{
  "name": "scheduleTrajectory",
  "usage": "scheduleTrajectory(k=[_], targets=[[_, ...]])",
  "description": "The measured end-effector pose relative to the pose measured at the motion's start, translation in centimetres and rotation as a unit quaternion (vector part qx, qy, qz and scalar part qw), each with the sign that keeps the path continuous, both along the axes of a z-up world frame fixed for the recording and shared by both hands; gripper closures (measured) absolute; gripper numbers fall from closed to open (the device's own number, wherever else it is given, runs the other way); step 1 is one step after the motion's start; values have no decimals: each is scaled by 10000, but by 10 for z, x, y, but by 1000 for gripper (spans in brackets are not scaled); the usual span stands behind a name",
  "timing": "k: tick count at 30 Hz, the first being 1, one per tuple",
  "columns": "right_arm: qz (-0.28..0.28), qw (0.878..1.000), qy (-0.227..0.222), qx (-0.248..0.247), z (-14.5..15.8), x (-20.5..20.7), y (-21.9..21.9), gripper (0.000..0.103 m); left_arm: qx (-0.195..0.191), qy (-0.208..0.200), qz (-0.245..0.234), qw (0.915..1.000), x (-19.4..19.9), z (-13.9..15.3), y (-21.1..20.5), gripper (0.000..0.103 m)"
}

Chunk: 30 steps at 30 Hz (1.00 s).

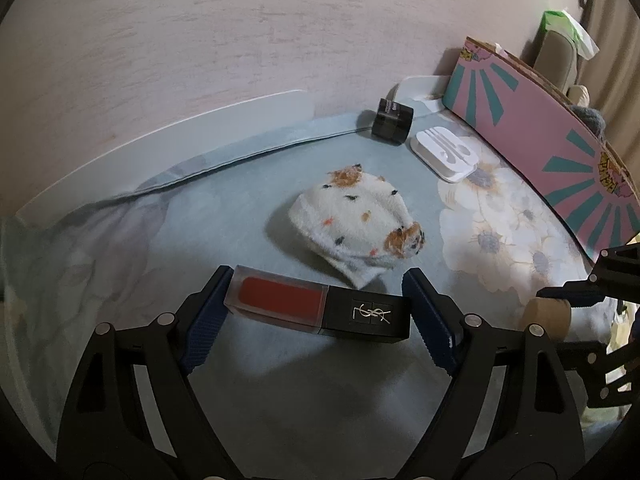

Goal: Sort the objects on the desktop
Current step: 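Carry lip gloss and wooden jar with both grippers over the cardboard box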

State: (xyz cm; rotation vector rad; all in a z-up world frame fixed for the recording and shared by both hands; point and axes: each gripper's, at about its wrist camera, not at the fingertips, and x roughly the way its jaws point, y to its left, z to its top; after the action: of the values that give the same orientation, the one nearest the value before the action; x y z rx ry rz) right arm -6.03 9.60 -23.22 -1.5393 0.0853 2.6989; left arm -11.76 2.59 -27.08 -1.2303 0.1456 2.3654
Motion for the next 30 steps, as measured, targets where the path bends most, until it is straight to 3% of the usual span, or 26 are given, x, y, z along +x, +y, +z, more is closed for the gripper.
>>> scheduleTrajectory(k=[7,11,13,19,25,30], targets=[[-321,9985,102,-440,35,-4,12,72,-20,-386,665,9970,15,32,-29,20],[-507,9952,195,-811,66,-4,28,72,-117,-379,779,9962,22,65,-24,20],[-678,9946,243,-750,82,-2,34,72,-115,-371,748,9964,23,81,-16,20],[-1099,9918,408,-516,125,12,72,72,115,-116,400,9991,16,133,26,20],[-1706,9832,445,-482,135,38,117,72,304,212,-149,9992,1,174,90,20],[-2005,9778,333,-518,130,57,153,72,460,296,-537,9971,-11,192,144,20]])
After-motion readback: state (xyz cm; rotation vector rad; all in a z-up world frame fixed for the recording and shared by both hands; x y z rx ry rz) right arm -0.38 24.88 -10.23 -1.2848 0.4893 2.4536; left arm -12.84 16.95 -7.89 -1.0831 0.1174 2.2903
